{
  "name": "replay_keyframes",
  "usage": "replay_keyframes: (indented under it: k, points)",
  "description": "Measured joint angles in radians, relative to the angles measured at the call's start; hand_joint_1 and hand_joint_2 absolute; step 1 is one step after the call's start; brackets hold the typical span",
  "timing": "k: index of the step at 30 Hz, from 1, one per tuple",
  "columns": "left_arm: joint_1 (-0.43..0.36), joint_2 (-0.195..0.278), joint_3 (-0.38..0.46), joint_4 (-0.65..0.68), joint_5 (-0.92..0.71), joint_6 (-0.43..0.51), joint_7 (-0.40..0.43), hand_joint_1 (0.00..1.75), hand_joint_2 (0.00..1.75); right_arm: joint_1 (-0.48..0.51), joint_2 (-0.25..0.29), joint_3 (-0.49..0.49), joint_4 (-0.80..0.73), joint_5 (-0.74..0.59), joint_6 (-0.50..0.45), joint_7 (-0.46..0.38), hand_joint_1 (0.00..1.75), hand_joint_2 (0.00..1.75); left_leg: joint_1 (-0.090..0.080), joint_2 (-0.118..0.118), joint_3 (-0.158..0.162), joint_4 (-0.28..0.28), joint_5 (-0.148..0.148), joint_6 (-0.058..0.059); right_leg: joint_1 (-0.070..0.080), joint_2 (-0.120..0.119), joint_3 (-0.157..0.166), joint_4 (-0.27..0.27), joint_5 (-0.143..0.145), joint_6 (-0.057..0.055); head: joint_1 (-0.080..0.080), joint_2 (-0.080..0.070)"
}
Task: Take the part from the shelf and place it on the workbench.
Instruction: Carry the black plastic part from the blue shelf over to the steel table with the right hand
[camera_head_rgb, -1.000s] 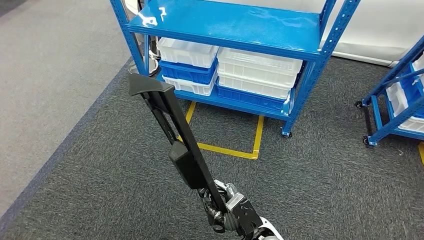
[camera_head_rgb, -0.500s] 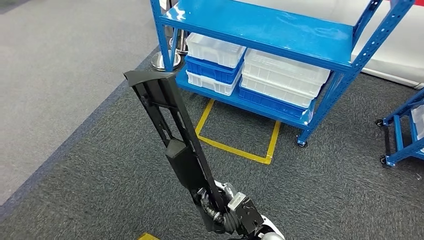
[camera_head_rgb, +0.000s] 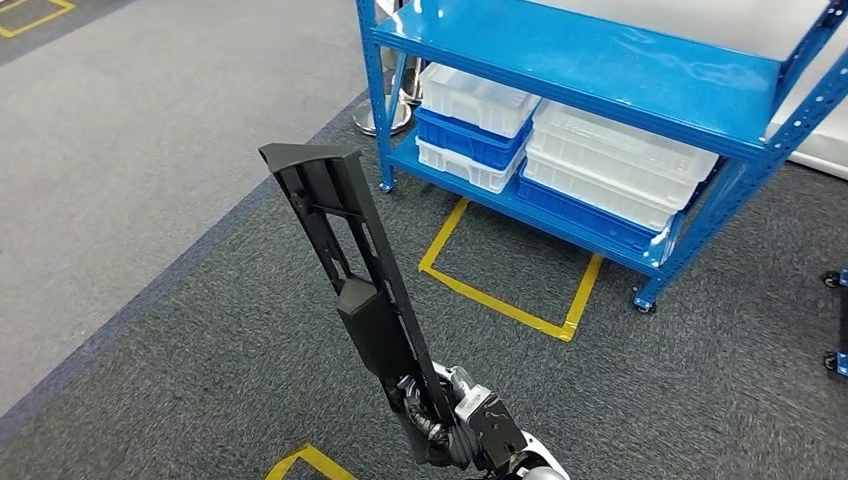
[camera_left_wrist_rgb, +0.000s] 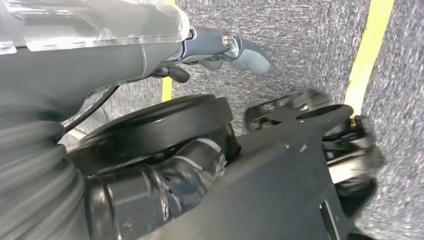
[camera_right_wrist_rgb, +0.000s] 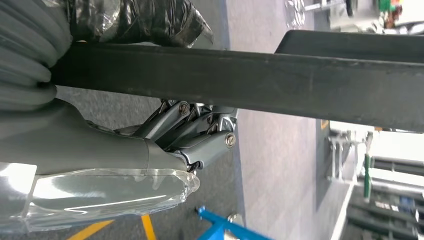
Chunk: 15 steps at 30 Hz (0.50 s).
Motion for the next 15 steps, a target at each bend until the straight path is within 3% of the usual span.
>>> replay_keyframes:
  k: [1,2,4,6,8,10,12,14,15]
  points:
    - [-0.001,0.0,0.0,0.0,0.0,0.0,-0.001,0.0,1.75,0.001,0.0,0.0,0.0,0.0,0.0,0.0,1.75,1.75,0.0,0.004,-0.013,0.039,-0.013,-0.002,0.002,-0.013,-0.001,0.0,0.0,-0.001,0.0,0.0]
    - [-0.001,0.0,0.0,0.0,0.0,0.0,-0.002,0.0,1.75,0.002,0.0,0.0,0.0,0.0,0.0,0.0,1.75,1.75,0.0,0.008,-0.011,0.045,-0.007,-0.003,0.003,-0.024,-0.001,0.001,-0.001,-0.001,0.0,0.0]
    - [0.002,0.0,0.0,0.0,-0.001,0.0,-0.003,0.0,1.75,0.003,0.0,0.0,0.0,0.0,0.0,0.0,1.75,1.75,0.001,0.025,0.046,-0.051,0.05,-0.002,0.004,-0.044,0.0,0.003,-0.002,0.001,0.0,0.0]
    - [0.006,-0.002,-0.001,0.0,-0.002,0.0,-0.003,0.0,1.75,0.003,0.0,0.0,0.0,0.001,0.0,0.0,1.75,1.75,-0.005,0.062,0.108,-0.174,0.092,0.006,0.009,-0.059,-0.001,0.006,-0.003,0.006,0.0,0.0]
    - [0.01,-0.003,-0.001,0.0,-0.002,0.0,-0.002,0.0,1.75,0.004,0.0,0.0,0.0,0.002,0.002,0.0,1.75,1.75,-0.011,0.076,0.121,-0.216,0.096,0.017,0.014,-0.073,-0.003,0.007,-0.002,0.013,0.001,0.0]
    - [0.013,-0.004,-0.001,0.0,-0.002,0.0,-0.003,0.0,1.75,0.005,0.0,0.0,-0.001,0.004,0.004,0.0,1.75,1.75,-0.009,0.059,0.116,-0.222,0.104,0.03,0.015,-0.083,-0.002,0.007,-0.002,0.023,0.001,0.0]
    - [0.013,-0.007,-0.001,0.0,-0.002,0.0,-0.003,0.0,1.75,0.006,0.0,0.0,-0.004,0.006,0.005,0.0,1.75,1.75,-0.003,0.042,0.118,-0.23,0.113,0.044,0.011,-0.051,-0.011,0.036,-0.028,0.033,0.002,0.0]
    - [0.012,-0.009,-0.001,0.0,-0.002,0.0,-0.003,0.0,1.75,0.008,0.0,0.0,-0.006,0.007,0.004,0.0,1.75,1.75,-0.001,0.027,0.116,-0.233,0.119,0.054,0.007,-0.003,-0.054,0.138,-0.091,0.038,0.002,0.0]
    - [0.012,-0.01,-0.001,0.0,-0.002,0.0,-0.003,0.0,1.75,0.011,-0.001,0.0,-0.006,0.007,0.004,0.0,1.75,1.75,-0.001,0.019,0.113,-0.232,0.12,0.057,0.006,0.008,-0.084,0.204,-0.121,0.039,0.002,0.0]
